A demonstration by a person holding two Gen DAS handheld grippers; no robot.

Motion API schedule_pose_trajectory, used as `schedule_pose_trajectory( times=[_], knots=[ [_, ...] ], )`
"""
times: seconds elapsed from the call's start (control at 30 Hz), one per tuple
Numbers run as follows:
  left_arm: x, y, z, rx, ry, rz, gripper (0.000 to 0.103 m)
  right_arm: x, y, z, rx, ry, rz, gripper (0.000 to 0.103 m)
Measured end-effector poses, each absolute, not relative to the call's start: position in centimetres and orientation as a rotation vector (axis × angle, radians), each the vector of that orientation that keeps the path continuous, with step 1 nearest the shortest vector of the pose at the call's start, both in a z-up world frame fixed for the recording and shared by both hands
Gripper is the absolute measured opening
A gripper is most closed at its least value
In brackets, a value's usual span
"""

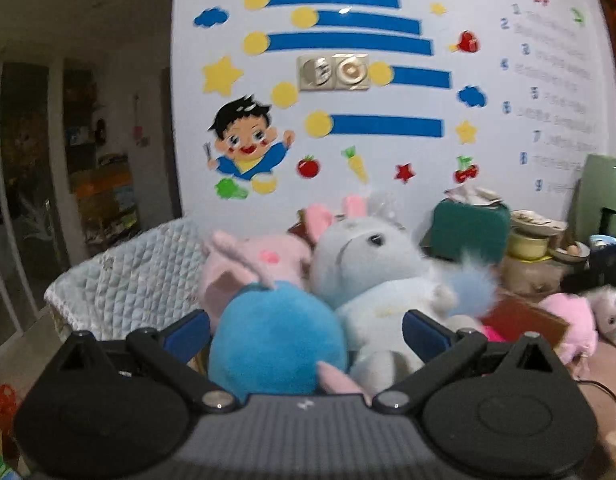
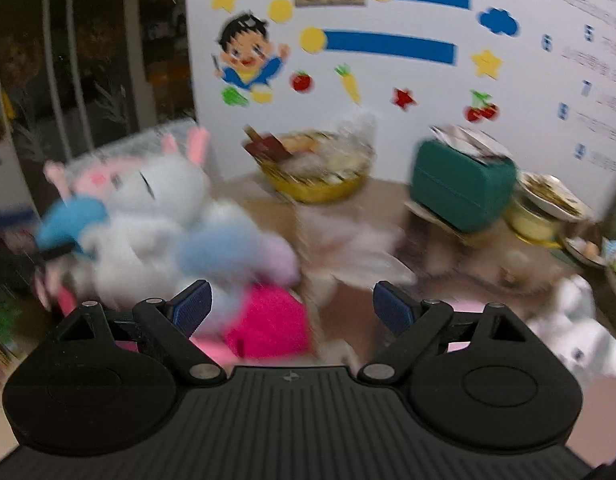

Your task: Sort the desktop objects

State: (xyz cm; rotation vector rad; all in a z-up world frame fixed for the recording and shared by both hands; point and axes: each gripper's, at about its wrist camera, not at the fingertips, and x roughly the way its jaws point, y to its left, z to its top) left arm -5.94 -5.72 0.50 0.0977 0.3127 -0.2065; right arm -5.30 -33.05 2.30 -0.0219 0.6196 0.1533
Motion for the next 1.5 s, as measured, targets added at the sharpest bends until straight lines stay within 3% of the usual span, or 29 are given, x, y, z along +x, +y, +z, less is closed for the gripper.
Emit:
schedule_pose_trajectory(
  times=[0.33,0.87,1.5],
  knots=[
    [-9.1,-11.5,1.2,0.112,0.359,-0.495,0.103,-10.9,-40.7,-4.0,-0.068,0.831,0.02,0.103],
    [-12.5,-29.6,-2.2,0.335,0.494,-0.811,0.103,-12.5,-55.4,-3.6,0.136,0.863,-0.151,0.103],
    [-0.7,-40.6,-6.0,0.339,0.61,-0.505,0.103,-12.9,-63.1,-7.6,0.359,0.86,-0.094,0.103]
  ],
)
